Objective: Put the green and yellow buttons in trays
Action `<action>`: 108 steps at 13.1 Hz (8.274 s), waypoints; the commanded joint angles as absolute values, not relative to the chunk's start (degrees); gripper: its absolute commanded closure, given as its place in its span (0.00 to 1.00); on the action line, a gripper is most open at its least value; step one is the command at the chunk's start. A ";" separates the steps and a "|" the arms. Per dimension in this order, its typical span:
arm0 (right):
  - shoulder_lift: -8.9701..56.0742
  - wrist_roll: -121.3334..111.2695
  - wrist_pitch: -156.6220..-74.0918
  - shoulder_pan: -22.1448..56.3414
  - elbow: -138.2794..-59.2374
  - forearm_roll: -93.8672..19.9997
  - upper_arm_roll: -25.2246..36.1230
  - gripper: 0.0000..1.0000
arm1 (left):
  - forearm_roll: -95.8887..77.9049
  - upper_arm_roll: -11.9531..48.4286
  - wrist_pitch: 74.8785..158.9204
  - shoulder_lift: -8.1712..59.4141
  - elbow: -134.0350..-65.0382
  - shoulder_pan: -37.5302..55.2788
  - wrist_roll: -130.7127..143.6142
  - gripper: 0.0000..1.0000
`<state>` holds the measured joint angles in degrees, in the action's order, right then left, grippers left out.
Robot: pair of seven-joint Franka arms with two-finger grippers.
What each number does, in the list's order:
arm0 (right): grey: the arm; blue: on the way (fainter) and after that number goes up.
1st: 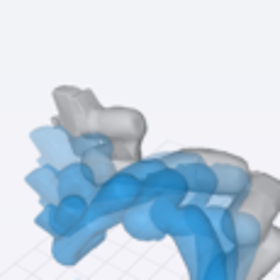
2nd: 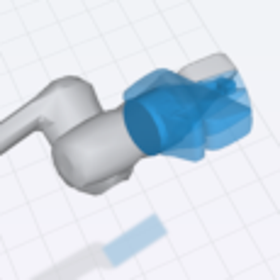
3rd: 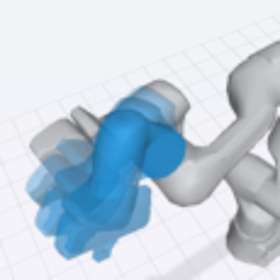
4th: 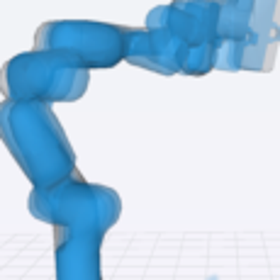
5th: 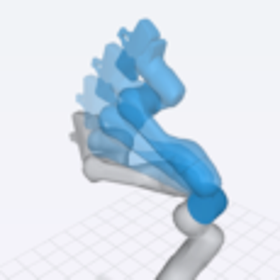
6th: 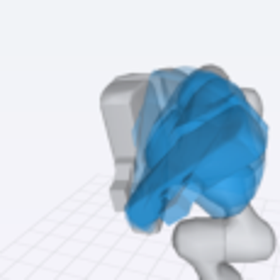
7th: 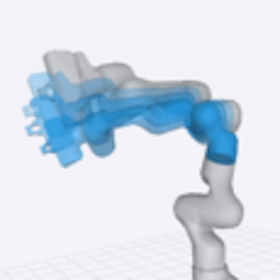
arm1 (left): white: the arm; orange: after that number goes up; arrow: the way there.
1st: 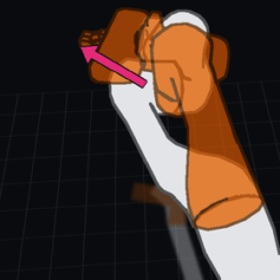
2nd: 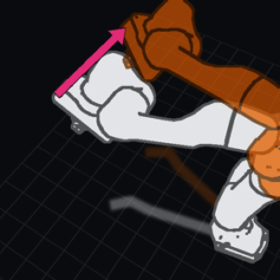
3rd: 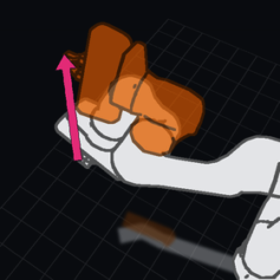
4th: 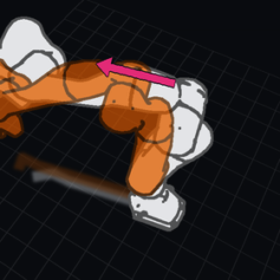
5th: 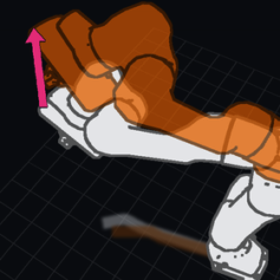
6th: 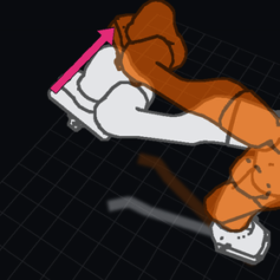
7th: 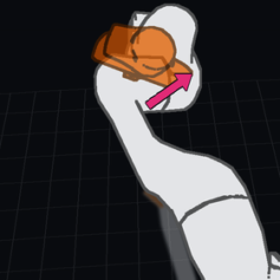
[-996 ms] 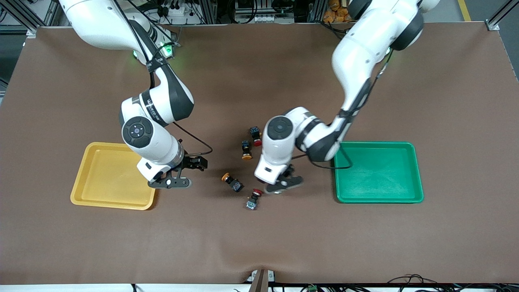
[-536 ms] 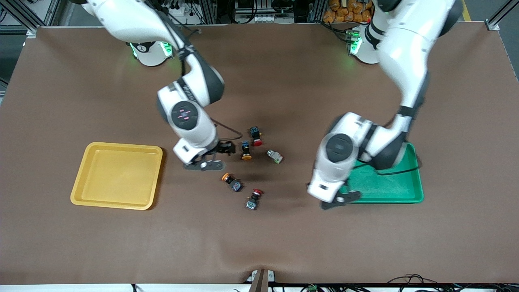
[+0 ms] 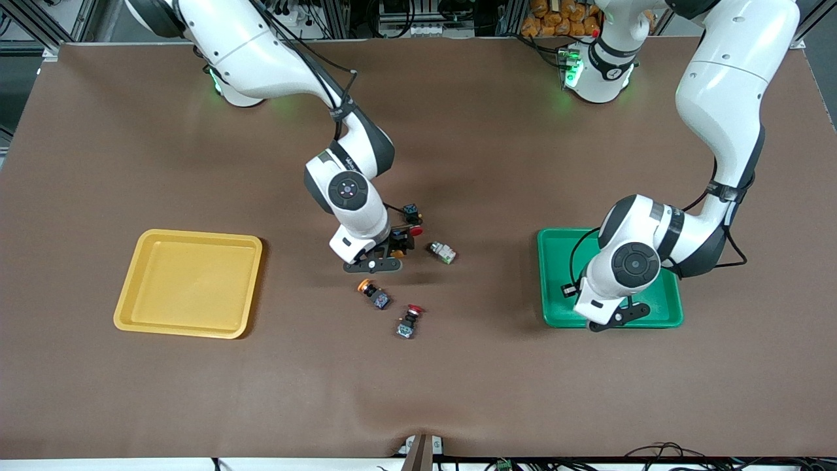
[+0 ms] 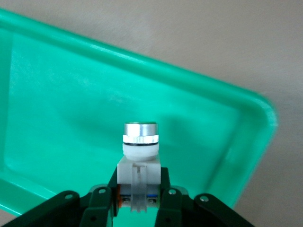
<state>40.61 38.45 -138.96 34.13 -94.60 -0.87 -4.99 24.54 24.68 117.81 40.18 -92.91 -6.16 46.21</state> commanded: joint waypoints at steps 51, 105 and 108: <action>42.09 -18.63 -146.66 37.44 -88.42 -17.12 9.15 0.00 | 25.66 25.75 130.52 47.47 -83.41 15.65 94.22 1.00; 22.34 -4.83 -130.90 4.32 -108.37 -12.04 14.95 0.00 | 5.65 16.40 95.73 4.41 -86.57 -11.99 13.57 0.00; 13.66 -4.66 -121.85 -2.26 -108.02 -6.27 8.64 0.00 | 2.12 6.44 90.19 0.10 -87.36 -4.86 9.76 0.00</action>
